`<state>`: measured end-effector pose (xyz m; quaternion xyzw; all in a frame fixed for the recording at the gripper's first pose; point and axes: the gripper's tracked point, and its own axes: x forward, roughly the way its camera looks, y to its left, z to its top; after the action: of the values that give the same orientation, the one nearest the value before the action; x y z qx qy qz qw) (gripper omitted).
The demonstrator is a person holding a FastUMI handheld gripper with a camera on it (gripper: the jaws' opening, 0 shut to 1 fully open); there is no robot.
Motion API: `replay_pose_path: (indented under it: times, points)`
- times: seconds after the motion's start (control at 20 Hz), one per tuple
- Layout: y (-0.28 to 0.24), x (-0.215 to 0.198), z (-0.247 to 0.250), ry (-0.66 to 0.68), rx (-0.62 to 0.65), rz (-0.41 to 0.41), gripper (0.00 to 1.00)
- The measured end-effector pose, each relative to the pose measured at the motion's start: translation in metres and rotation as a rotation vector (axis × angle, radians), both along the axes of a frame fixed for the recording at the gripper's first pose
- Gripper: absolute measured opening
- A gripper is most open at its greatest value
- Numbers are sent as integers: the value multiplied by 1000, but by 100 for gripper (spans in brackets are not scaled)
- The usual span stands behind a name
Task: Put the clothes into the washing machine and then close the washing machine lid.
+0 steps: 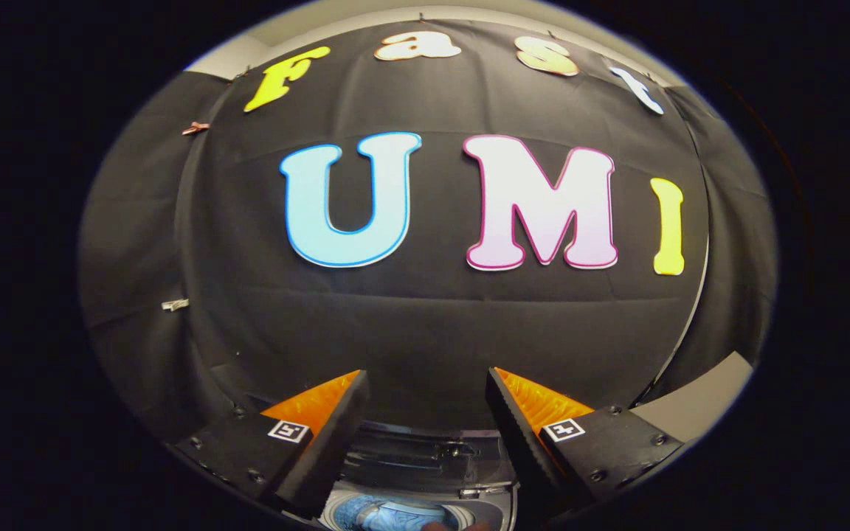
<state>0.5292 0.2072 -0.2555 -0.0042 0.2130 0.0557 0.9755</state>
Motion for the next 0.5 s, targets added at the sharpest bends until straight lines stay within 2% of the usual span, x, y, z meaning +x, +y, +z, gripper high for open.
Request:
replay_pose_path:
  times: [0.2, 0.4, 0.5]
  points:
    - [-5, 16, -41, 124, -60, -33, 99]
    - [2, 11, -87, 280, -77, 3, 99]
    - [2, 14, -93, 268, -19, -22, 99]
